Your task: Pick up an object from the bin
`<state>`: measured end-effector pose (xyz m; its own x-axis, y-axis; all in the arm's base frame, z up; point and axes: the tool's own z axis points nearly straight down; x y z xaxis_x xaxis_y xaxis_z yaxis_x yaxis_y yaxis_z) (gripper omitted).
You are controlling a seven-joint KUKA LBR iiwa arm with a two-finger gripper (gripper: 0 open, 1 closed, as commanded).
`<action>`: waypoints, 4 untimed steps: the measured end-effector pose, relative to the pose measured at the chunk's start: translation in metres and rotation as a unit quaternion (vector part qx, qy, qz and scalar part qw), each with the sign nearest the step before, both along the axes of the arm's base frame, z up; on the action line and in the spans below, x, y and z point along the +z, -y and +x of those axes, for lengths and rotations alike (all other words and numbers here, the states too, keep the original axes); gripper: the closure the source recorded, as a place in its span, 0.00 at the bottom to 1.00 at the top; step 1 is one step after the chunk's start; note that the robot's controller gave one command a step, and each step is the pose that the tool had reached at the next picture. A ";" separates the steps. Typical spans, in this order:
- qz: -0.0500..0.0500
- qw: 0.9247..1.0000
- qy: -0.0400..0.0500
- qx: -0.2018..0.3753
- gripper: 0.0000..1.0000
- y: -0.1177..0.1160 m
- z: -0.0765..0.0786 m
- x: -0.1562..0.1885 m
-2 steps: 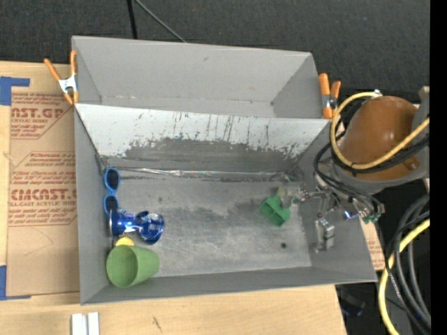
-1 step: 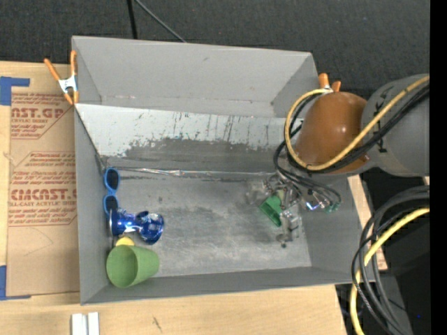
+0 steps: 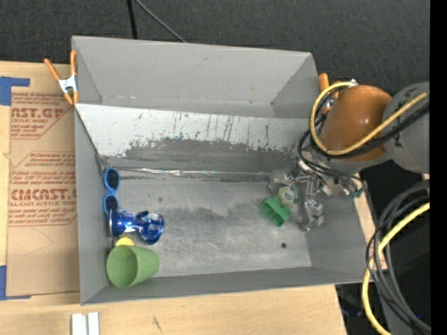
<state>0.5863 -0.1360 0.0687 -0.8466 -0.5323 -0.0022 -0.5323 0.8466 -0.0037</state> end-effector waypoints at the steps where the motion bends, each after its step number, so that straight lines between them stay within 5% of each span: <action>1: 0.003 1.000 -0.002 0.020 0.00 -0.050 -0.011 0.001; 2: 0.005 0.992 -0.002 0.127 0.00 -0.001 -0.039 0.001; 3: 0.006 0.992 0.000 0.127 1.00 -0.002 -0.037 0.003; 4: 0.000 0.993 0.004 0.121 1.00 -0.024 0.006 0.217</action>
Offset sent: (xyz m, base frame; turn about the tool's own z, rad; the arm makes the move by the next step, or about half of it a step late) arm -0.0113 0.0450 0.0013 -0.0351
